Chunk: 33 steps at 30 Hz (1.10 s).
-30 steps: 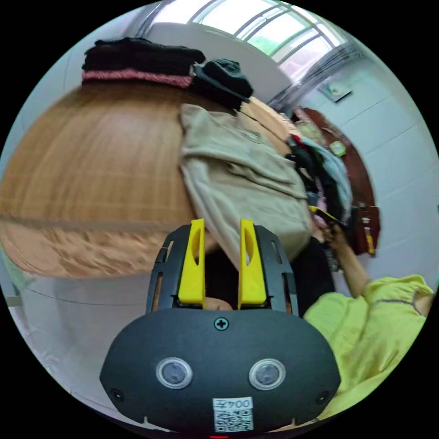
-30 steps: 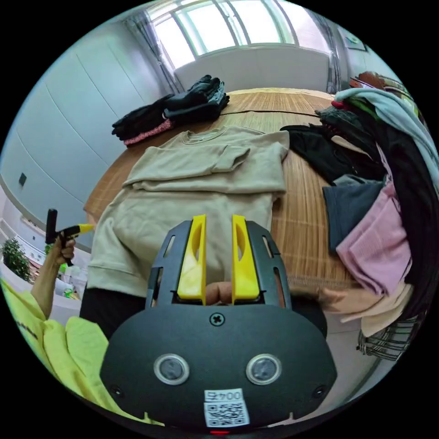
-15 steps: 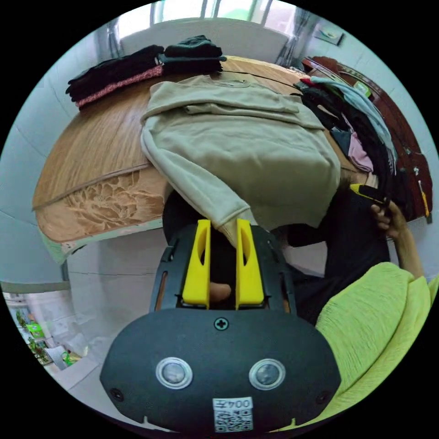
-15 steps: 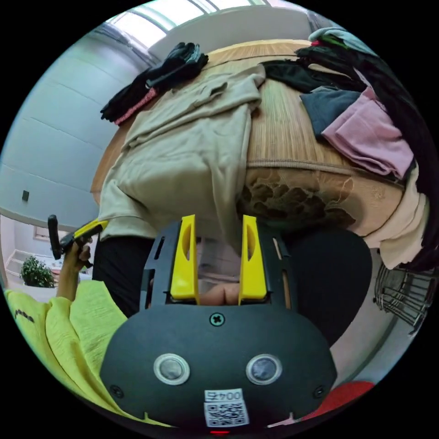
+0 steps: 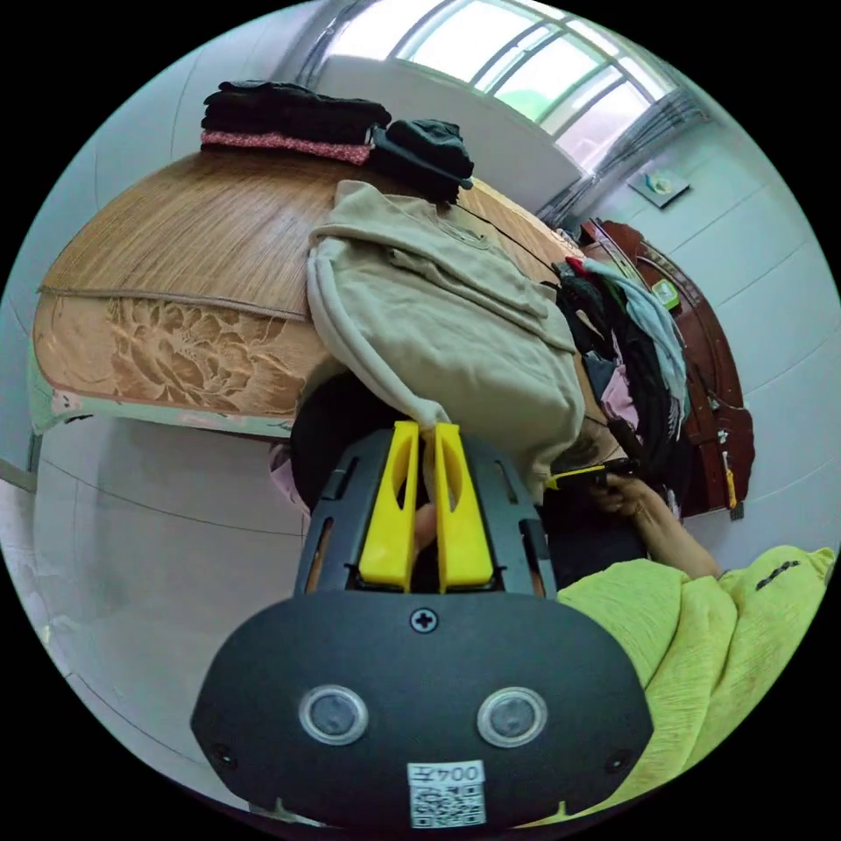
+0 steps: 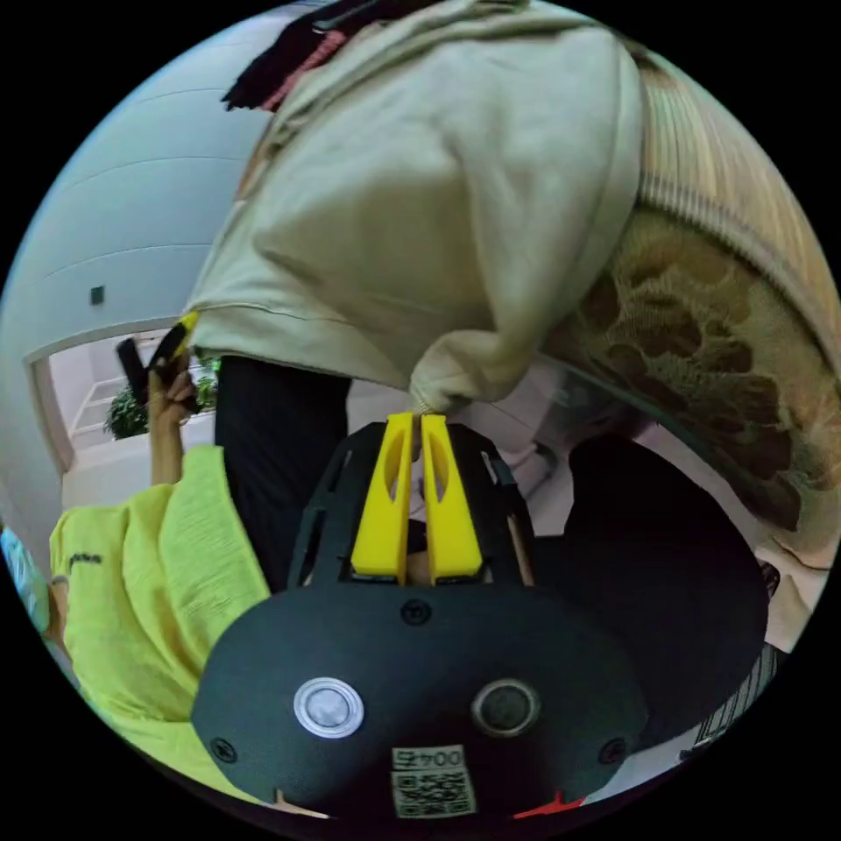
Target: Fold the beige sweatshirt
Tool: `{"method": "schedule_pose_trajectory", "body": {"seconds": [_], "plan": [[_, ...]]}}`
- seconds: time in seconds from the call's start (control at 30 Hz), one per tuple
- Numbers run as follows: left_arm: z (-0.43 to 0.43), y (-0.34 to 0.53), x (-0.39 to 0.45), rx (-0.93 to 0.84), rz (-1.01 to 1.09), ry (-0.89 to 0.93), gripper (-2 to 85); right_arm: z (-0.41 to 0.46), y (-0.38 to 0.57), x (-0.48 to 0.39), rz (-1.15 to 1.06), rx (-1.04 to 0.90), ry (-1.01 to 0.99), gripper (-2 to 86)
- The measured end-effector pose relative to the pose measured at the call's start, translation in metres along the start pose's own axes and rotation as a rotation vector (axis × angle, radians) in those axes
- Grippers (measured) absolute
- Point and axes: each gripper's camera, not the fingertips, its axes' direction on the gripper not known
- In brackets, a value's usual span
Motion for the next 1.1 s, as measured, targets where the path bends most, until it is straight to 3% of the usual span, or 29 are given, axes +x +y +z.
{"method": "schedule_pose_trajectory", "body": {"seconds": [0.3,0.47,0.63,0.77,0.83,0.97,1.07,1.1], "plan": [[-0.069,0.0,-0.113,-0.015,-0.08,0.351,3.0,-0.188,0.057,-0.064,-0.163,0.209,-0.144,0.0],[-0.056,0.011,-0.158,-0.036,-0.134,0.494,3.3,-0.23,0.076,-0.09,-0.147,0.265,-0.129,-0.2],[-0.029,0.035,-0.156,-0.128,-0.08,0.515,4.3,-0.203,0.107,-0.098,-0.121,0.214,-0.059,-0.3],[0.006,0.06,-0.146,-0.246,0.0,0.478,7.5,-0.137,0.128,-0.063,0.027,0.157,-0.059,-0.2],[0.005,0.071,-0.149,-0.211,-0.01,0.44,9.7,-0.108,0.134,-0.051,0.106,0.139,0.0,-0.2],[-0.022,0.11,-0.164,-0.027,-0.087,0.459,12.7,-0.087,0.16,-0.093,0.116,0.383,0.214,1.9],[-0.029,0.145,-0.148,0.014,-0.078,0.386,13.9,-0.072,0.177,-0.162,-0.09,0.654,0.397,3.6],[-0.029,0.151,-0.142,0.013,-0.065,0.366,14.3,-0.054,0.175,-0.187,-0.198,0.661,0.507,4.6]]}}
